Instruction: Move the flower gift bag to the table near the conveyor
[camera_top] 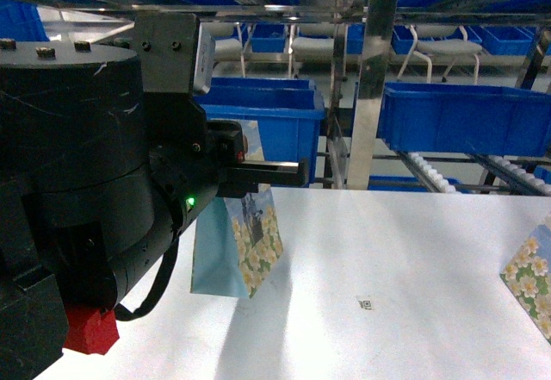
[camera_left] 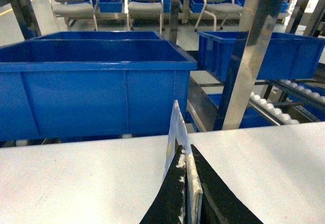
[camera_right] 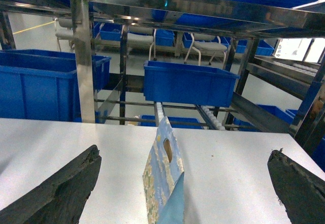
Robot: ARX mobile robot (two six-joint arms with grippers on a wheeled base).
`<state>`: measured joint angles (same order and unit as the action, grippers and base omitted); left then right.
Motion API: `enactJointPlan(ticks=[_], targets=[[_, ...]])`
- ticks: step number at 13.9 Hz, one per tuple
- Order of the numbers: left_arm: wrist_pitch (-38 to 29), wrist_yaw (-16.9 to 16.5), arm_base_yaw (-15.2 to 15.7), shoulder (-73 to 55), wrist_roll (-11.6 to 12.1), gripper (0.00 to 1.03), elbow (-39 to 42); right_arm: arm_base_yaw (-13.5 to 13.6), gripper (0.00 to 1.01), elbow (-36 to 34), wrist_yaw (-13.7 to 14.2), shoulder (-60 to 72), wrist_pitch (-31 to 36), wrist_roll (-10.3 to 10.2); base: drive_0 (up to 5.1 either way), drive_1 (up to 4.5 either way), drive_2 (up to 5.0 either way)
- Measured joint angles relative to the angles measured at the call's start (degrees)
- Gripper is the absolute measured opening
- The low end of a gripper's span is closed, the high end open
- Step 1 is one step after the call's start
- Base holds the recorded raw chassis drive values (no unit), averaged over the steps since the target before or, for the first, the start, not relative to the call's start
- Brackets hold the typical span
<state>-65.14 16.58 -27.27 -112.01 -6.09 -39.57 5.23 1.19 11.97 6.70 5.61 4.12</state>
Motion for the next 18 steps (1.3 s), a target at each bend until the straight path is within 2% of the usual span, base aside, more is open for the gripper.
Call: enactJointPlan(ticks=[1, 3, 7, 17, 18], targets=[[-2.64, 2.91, 1.27, -2.14, 0.02, 0.02, -0.20, 0.00, 0.98, 0.00, 0.00, 0.00, 0.00, 0.00, 0.0, 0.00, 0.0], [-8.37, 4.28, 3.65, -6.01, 0.04, 0.02, 0.68, 0.00, 0.98, 0.00, 0.00, 0.00, 0.00, 0.00, 0.0, 0.00, 0.0], [-8.26, 6.16, 1.79, -7.21, -0.33, 0.02, 2.99, 0.00, 0.98, 0.00, 0.02, 0.00, 0.00, 0.00, 0.0, 0.00, 0.0], [-9.18, 7.54, 0.46, -7.32, -1.14, 0.02, 5.07, 0.00, 0.98, 0.00, 0.00, 0.00, 0.00, 0.00, 0.0, 0.00, 0.0], [-9.66, 7.87, -0.52, -7.04, -1.16, 0.02, 6.45, 0.00, 0.98, 0.00, 0.02, 0.00, 0.00, 0.00, 0.0, 0.00, 0.0]])
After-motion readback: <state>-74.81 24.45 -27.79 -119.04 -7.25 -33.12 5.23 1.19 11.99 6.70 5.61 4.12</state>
